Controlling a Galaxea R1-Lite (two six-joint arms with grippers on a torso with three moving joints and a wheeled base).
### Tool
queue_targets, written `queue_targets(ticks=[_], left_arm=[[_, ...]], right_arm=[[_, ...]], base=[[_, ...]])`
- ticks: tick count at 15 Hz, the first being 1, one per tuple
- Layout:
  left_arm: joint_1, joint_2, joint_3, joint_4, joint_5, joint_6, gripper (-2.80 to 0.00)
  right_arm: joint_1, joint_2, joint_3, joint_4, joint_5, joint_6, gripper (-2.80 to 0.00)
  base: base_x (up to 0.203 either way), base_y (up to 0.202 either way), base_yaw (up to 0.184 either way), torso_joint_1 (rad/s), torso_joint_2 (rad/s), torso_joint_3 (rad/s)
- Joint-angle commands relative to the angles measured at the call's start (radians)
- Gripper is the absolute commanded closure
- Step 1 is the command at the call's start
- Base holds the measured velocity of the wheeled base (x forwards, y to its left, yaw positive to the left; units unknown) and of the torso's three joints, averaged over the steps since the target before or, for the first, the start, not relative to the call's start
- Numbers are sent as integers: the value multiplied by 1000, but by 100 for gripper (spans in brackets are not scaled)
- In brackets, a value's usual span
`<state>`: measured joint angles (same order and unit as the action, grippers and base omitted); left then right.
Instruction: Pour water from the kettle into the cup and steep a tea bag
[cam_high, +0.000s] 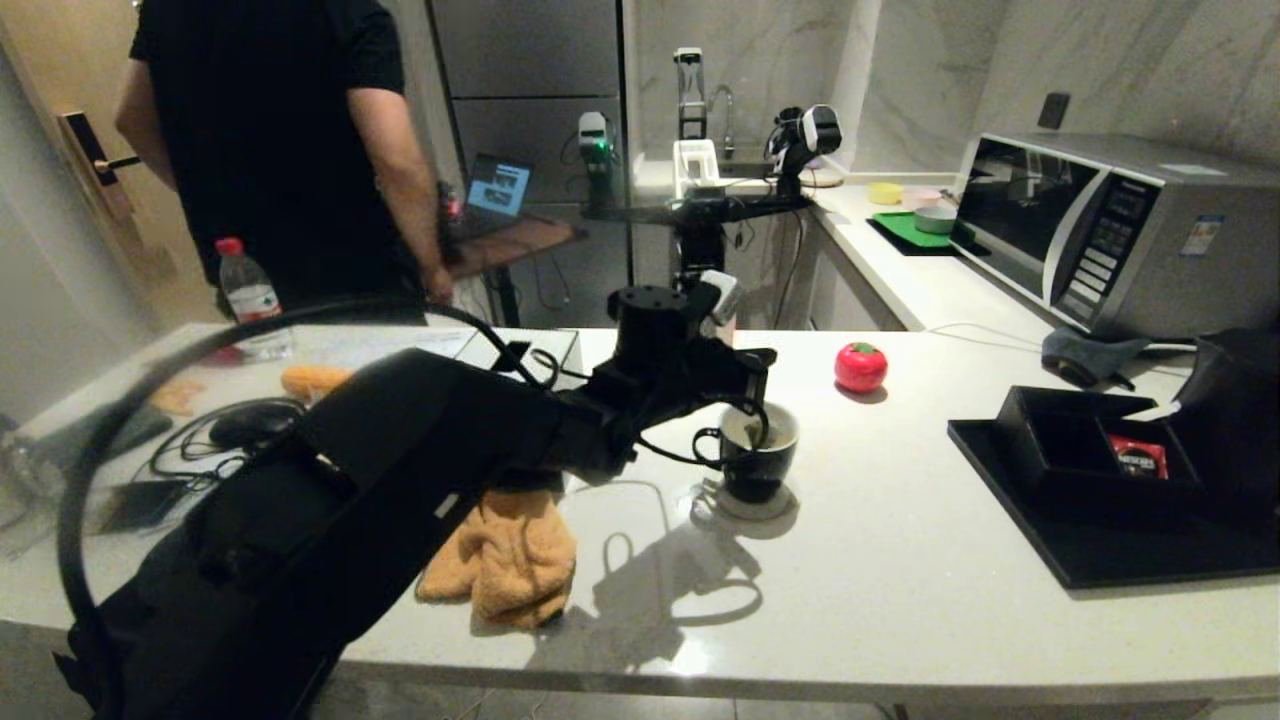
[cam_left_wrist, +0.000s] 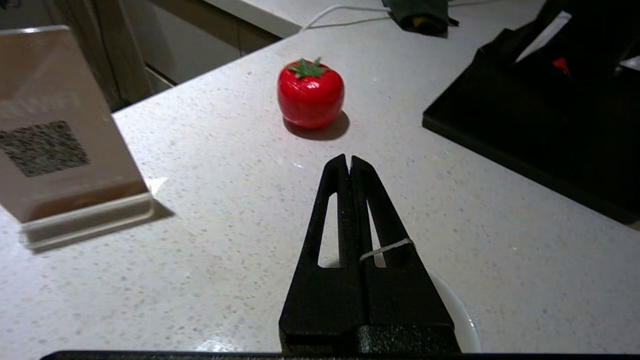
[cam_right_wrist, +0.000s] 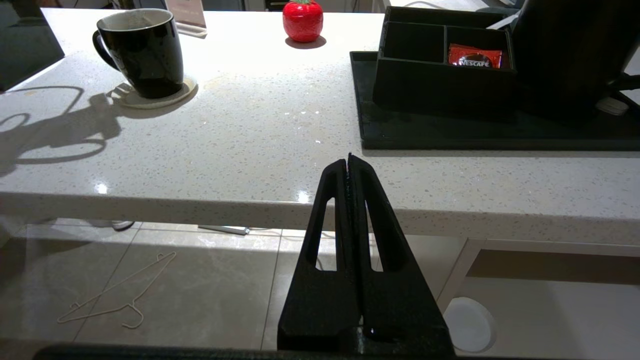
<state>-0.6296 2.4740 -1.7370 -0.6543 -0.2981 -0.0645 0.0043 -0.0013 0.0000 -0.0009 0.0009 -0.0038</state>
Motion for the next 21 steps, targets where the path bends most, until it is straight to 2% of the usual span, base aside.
queue_targets(ticks=[1, 11, 21], left_arm=[[-12, 14, 1, -4, -3, -1, 0], [-68, 74, 1, -44, -10, -1, 0], [-36, -38, -4, -31, -4, 14, 0]], right_arm=[[0, 1, 0, -1, 1, -1, 0], [0, 1, 0, 0, 1, -1, 0], [0, 1, 0, -1, 1, -1, 0]], base=[[0, 0, 0, 0, 0, 0], [0, 0, 0, 0, 0, 0], [0, 0, 0, 0, 0, 0]])
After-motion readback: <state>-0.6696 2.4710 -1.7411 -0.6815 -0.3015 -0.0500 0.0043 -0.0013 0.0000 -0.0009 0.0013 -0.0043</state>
